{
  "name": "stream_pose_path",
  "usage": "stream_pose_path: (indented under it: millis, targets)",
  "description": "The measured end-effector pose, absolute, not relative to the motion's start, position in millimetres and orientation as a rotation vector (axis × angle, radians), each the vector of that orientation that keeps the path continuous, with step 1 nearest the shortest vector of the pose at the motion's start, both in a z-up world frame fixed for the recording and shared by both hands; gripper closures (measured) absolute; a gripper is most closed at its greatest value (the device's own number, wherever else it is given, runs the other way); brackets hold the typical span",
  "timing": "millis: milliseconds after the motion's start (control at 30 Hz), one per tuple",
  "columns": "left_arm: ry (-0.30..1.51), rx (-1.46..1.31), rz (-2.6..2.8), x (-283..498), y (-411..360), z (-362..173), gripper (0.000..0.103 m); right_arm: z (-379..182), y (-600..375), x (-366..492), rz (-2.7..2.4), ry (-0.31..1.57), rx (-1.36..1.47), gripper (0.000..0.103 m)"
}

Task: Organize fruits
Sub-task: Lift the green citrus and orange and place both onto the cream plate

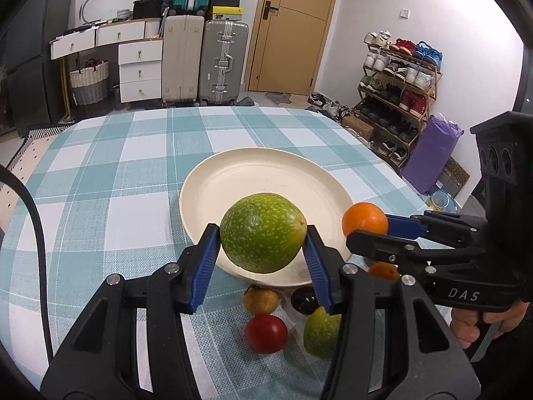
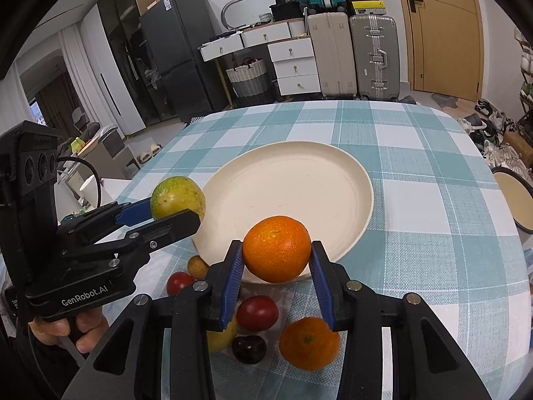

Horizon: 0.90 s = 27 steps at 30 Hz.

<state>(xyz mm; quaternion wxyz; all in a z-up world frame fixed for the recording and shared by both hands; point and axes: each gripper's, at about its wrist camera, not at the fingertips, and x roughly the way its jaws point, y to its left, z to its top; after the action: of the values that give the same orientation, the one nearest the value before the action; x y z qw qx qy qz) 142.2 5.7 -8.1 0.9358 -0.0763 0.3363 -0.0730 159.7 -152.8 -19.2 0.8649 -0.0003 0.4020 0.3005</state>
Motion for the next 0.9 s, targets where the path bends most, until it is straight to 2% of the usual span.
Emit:
stream_pose_path:
  millis: [900]
  targets:
    - [0.754, -0.118, -0.128, 172.9, 3.7, -41.5, 0.055, -44.8, -137.4, 203.3, 0.571, 0.934, -0.023, 0.062]
